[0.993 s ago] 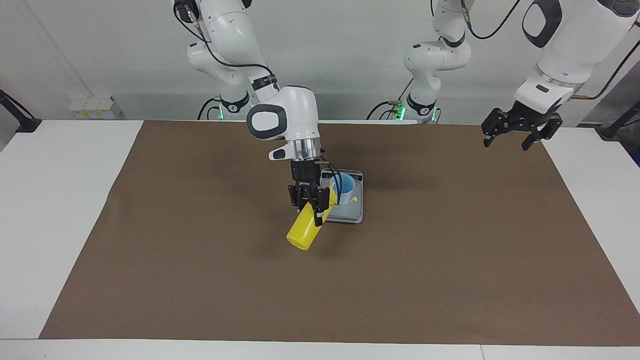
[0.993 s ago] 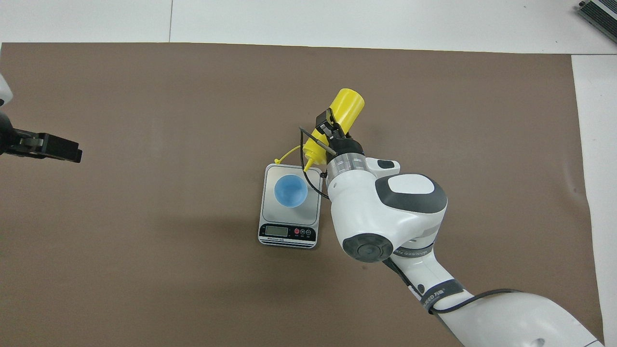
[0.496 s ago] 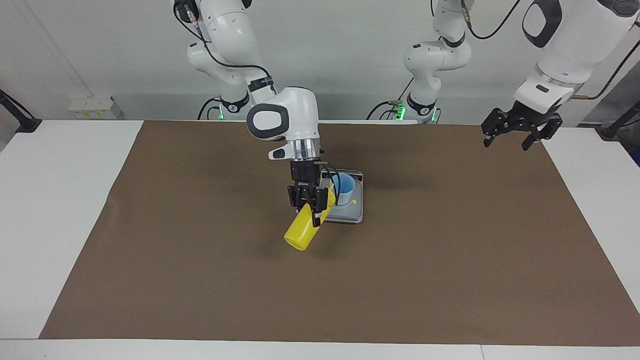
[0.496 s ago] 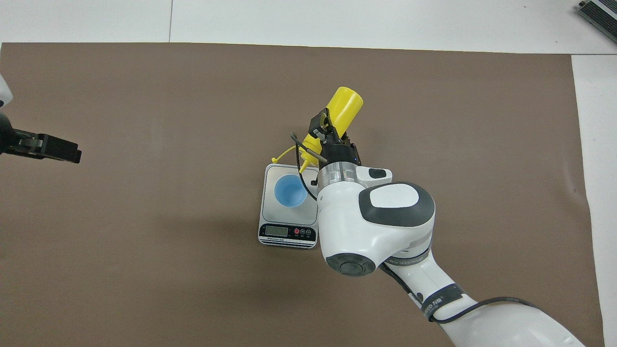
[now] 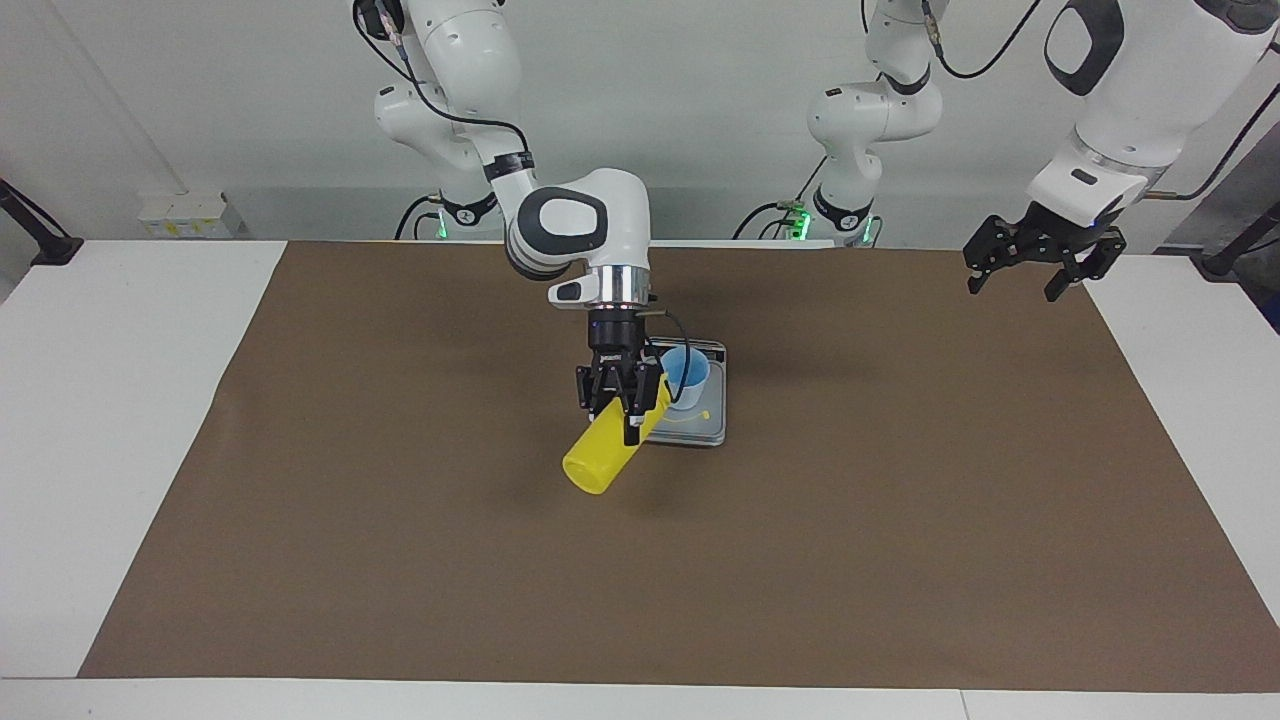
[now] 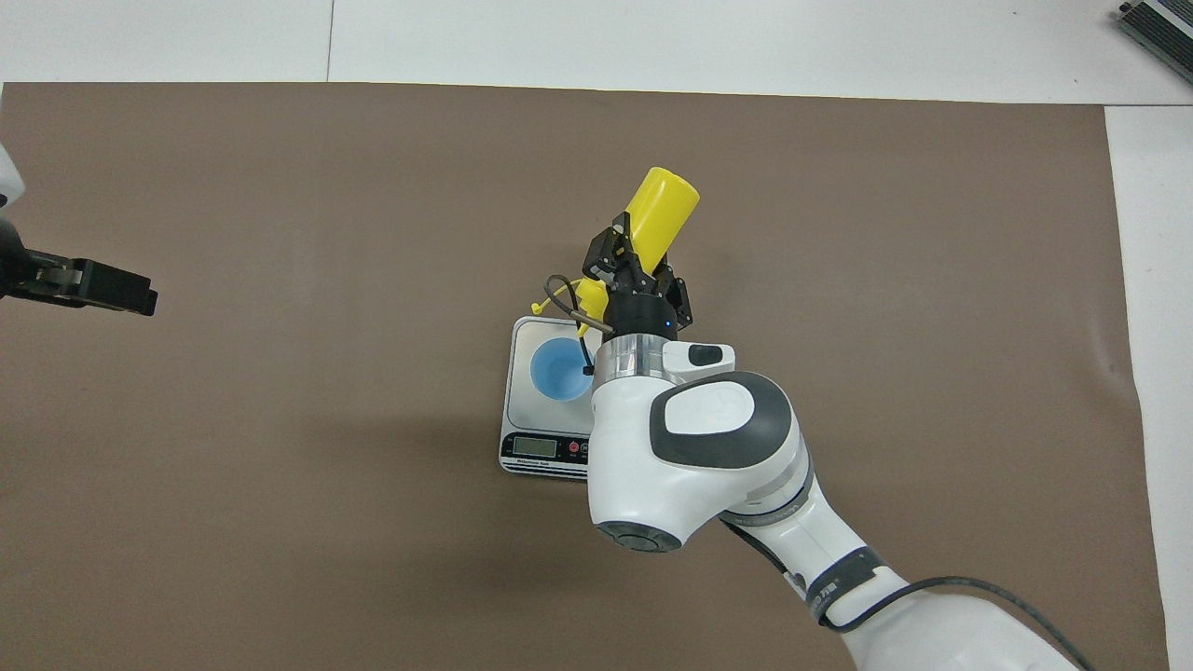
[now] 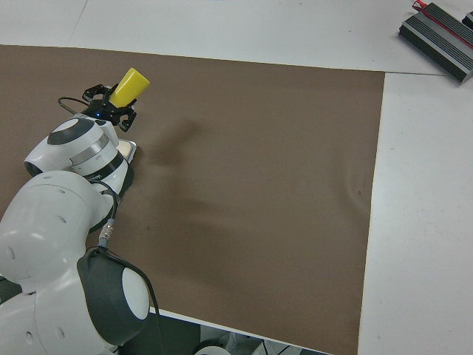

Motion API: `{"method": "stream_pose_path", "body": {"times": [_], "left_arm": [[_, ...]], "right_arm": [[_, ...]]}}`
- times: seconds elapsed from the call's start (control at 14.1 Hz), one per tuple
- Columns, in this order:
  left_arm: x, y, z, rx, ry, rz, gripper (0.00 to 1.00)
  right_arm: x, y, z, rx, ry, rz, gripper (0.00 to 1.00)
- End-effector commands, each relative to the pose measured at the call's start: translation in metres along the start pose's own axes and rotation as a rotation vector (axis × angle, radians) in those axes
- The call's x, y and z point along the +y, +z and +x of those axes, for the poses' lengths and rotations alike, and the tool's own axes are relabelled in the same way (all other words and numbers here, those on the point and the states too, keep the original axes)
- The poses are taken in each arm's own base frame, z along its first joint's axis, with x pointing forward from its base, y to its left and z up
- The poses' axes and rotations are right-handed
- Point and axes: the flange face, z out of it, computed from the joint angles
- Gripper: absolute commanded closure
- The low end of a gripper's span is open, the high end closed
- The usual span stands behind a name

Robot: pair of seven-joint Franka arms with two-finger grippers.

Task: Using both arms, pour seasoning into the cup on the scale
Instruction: 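Tilt the bottle nozzle down over the blue cup with the right gripper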

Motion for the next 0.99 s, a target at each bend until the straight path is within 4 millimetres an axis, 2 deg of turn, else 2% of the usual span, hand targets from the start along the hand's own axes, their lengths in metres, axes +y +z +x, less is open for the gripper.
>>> {"method": "stream_pose_path", "body": {"times": [0.0,0.21,0.35,0.71,0.92], "left_arm": [[-0.005,-0.002,-0.005,0.001,0.013,0.013,0.0],[-0.005,-0.002,-0.005,0.001,0.013,0.013,0.0],[-0.005,-0.003,-0.005,0.002,0.013,0.013,0.0],[-0.005,-0.002,-0.005,0.001,0.013,0.013,0.0],[-0.004,-0.002,-0.005,0.002,0.015,0.013,0.0]], "right_arm": [[-0.003,-0.002,0.006,0.033,0.04,0.036,1.0],[-0.008,-0.002,0.009,0.034,0.056,0.038,1.0],[-0.009,0.001,0.02,0.035,0.075,0.037,1.0],[-0.026,-0.006,0.035,-0.054,0.295,-0.031,1.0],[-0.039,-0.005,0.058,-0.084,0.463,-0.075,1.0]]}}
